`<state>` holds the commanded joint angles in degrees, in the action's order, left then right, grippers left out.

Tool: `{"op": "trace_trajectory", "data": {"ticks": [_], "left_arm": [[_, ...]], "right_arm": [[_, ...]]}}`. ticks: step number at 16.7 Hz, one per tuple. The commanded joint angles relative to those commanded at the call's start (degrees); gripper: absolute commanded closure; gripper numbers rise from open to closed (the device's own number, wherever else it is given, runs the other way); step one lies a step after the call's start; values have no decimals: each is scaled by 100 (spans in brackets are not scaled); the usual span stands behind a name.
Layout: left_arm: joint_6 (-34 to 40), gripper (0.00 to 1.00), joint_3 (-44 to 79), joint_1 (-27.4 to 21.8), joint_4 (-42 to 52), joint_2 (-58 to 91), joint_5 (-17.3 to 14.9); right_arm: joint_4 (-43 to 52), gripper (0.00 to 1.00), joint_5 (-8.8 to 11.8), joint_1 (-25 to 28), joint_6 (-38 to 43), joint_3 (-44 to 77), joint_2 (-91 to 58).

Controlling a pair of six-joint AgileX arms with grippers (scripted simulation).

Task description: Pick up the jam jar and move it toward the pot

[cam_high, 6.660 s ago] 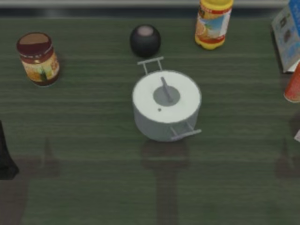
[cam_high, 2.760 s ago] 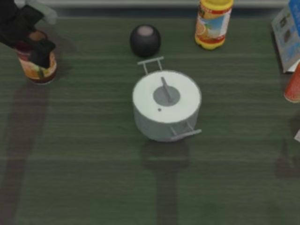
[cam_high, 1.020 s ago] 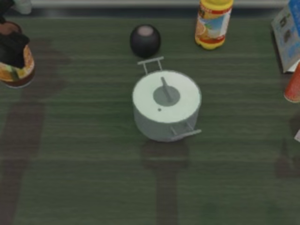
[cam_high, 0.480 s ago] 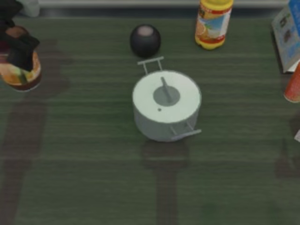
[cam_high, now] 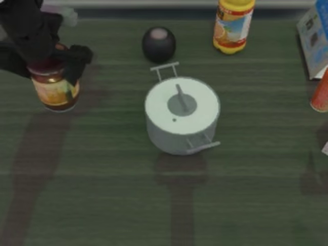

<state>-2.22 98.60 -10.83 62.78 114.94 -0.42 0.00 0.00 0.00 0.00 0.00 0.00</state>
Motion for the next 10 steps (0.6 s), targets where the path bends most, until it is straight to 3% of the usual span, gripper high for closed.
{"op": "trace_trajectory", "data": {"ticks": [5,10], "left_arm": [[1654,100,-635,-599,-467,-176,317],[1954,100,-785,-733,-568,-213,386]], "right_arm": [[0,0,0,0,0,0,0],[0,0,0,0,0,0,0]]}}
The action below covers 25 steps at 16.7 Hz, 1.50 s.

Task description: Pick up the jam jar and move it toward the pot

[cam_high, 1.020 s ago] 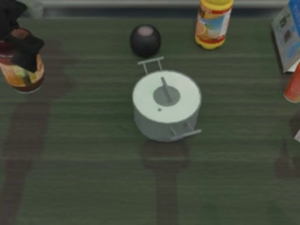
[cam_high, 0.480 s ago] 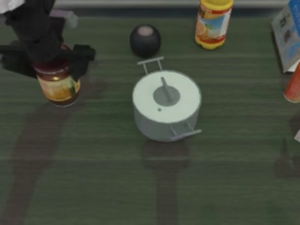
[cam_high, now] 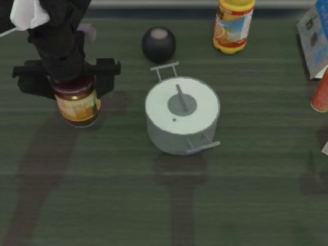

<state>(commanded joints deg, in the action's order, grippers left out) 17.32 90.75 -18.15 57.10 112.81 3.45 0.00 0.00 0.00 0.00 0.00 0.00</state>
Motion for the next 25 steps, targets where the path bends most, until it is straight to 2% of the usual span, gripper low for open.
{"op": "trace_trajectory", "data": {"ticks": [4,9,14,25], "left_arm": [[-15,100,-43,37,-90,60,-7],[-41,100,-489,45,-888,362,-8],[-47,100,-553,43,-967,410,-12],[-47,17,-553,43,-967,410,-12]], "right_arm": [[0,0,0,0,0,0,0],[0,0,0,0,0,0,0],[0,0,0,0,0,0,0],[0,0,0,0,0,0,0]]}}
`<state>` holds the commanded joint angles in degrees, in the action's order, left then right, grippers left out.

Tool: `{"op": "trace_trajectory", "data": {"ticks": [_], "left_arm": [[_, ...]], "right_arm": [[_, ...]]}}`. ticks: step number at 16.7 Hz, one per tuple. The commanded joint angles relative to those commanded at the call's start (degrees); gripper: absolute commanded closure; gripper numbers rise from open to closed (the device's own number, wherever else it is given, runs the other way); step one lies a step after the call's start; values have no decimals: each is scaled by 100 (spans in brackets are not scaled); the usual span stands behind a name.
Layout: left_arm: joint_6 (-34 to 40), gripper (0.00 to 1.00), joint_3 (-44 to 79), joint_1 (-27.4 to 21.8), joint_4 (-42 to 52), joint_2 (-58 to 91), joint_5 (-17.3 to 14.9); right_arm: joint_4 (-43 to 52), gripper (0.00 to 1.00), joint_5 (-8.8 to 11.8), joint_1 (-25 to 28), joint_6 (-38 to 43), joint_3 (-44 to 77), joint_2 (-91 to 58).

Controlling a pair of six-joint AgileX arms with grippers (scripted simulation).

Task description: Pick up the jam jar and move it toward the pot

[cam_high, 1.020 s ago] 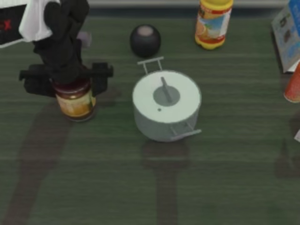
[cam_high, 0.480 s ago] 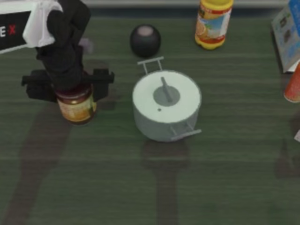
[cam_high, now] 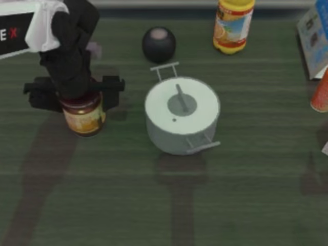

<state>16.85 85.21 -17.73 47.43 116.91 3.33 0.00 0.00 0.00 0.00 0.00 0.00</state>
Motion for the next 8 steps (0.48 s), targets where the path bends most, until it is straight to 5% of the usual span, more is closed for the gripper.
{"op": "trace_trajectory", "data": {"ticks": [2,8], "left_arm": [[0,2,0,0,0,0,0],[0,0,0,0,0,0,0]], "right_arm": [[0,0,0,0,0,0,0],[0,0,0,0,0,0,0]]}}
